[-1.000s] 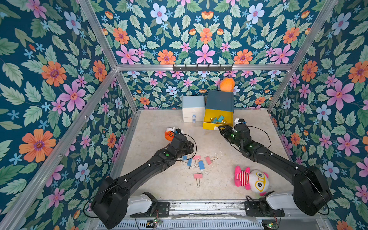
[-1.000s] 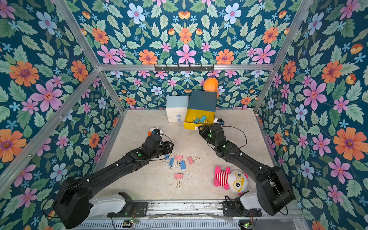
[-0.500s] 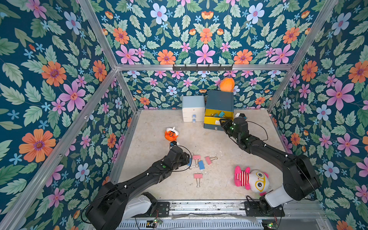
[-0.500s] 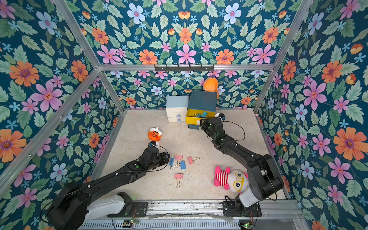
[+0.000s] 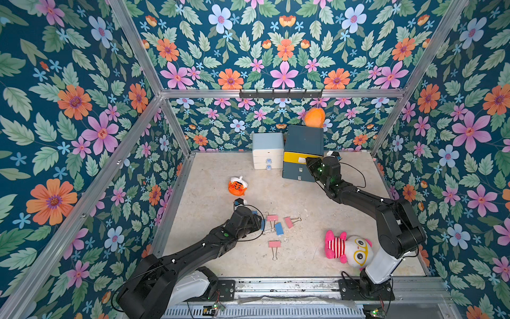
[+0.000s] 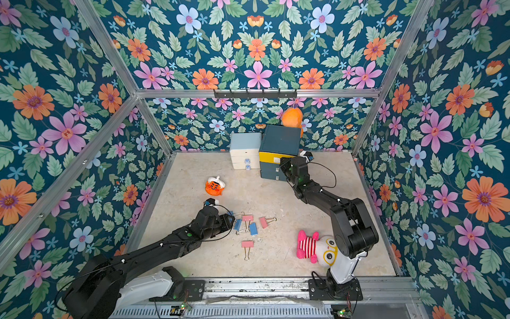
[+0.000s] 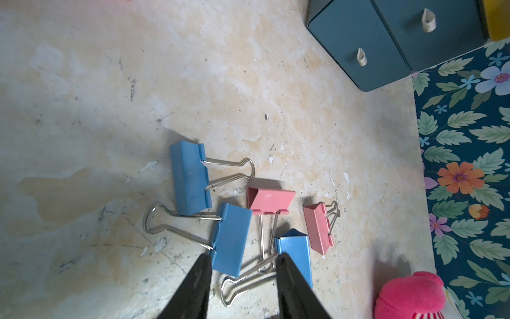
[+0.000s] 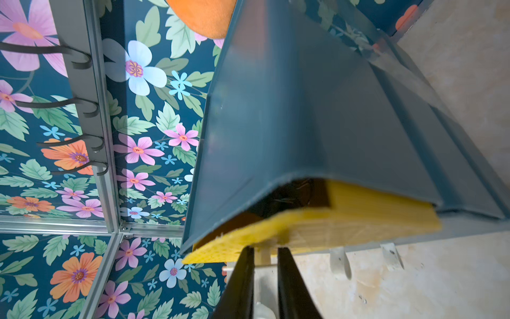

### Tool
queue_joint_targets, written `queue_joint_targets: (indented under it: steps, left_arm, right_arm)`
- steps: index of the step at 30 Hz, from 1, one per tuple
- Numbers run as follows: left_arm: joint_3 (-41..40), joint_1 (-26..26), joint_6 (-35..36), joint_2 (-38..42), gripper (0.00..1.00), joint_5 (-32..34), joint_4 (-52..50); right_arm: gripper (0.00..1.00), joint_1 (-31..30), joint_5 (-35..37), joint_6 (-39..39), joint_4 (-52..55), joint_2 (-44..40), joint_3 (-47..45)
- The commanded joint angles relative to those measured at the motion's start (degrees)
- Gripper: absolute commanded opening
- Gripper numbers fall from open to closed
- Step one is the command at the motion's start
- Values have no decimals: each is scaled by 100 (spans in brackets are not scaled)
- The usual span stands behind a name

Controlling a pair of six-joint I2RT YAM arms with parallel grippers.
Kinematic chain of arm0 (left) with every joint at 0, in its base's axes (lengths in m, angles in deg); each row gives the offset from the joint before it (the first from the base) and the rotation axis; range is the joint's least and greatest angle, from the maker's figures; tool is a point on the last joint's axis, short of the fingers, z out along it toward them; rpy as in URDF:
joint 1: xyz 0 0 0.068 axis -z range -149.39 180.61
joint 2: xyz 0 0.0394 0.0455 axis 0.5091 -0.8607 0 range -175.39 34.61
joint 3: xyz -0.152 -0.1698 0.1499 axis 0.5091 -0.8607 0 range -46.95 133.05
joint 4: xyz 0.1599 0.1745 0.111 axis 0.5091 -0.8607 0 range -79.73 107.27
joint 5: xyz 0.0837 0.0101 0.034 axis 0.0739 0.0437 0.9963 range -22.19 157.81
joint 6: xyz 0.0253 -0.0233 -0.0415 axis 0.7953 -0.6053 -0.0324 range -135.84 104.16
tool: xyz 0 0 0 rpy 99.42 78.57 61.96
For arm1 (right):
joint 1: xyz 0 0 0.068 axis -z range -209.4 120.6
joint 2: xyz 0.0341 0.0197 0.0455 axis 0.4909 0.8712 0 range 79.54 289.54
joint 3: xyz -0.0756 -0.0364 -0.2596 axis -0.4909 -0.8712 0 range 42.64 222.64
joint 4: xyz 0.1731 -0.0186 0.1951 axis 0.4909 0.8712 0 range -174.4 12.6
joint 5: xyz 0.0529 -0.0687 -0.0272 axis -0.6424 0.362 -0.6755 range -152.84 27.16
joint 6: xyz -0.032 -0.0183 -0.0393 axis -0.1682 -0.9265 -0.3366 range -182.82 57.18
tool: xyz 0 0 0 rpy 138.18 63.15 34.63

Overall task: Put the binder clips in the drawer according to color
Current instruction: Close the drawer in the storage box, then open the drawer in the storage box.

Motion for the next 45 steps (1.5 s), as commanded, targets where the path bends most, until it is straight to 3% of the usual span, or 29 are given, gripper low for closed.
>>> queue_joint_targets:
  steps: [1,9,15,23,30,37,45]
  left_arm:
    - [-78,-11,34,103,45,62,203]
    - [-267,-2,77,640,49,132,252]
    - [-382,2,58,917,54,-75,549]
    - [-525,1,507,1219,55,-770,1450]
    - [-826,-6,690,1925,57,-714,1618]
    - [-819,-9,646,1826,56,-727,1586]
    - [-840,-7,625,1904,56,-729,1511]
  right_arm:
    - [19,-14,53,162,-334,117,59]
    - [22,-11,54,272,-661,55,-83]
    - [34,-16,-18,655,-1113,-329,-950]
    - [41,-83,-507,1209,-2114,399,-1194]
    - [41,-89,-465,1346,-2472,992,-963]
    - [39,-106,-288,1478,-2545,1265,-771]
    - [22,-110,-197,1478,-2452,1416,-571]
